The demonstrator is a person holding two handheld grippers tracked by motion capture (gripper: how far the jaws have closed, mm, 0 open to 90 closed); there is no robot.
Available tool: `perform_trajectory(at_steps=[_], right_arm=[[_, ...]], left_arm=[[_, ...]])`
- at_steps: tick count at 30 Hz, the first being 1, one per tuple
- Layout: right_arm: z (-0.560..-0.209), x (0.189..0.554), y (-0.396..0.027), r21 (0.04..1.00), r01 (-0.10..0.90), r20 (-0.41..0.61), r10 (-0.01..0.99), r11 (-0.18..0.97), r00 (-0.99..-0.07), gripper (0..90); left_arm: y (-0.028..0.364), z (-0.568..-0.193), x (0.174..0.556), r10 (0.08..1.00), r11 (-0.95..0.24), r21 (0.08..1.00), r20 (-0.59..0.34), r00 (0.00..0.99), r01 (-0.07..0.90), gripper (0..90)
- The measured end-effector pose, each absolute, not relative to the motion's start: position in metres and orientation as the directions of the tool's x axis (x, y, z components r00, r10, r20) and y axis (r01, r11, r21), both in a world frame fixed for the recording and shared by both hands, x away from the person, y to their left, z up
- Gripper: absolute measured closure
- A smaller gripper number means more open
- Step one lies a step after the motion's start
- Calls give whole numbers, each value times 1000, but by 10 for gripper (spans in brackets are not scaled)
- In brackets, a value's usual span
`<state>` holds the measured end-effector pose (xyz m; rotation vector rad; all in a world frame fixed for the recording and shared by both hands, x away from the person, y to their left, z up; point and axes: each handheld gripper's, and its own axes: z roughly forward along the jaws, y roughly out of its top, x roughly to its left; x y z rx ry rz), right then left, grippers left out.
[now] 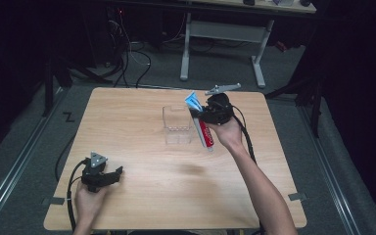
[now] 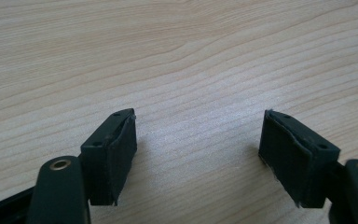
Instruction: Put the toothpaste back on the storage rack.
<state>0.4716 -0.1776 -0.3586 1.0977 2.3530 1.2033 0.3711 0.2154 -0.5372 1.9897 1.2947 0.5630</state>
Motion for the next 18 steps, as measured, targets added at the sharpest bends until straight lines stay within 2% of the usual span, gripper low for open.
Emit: perform_trajectory(at_steps=[18], right_arm=[[-353,483,-172,792,504,98,742,345,-663,703]], left_arm=[[215,-537,371,912,-269,741,-10,410,615,276]])
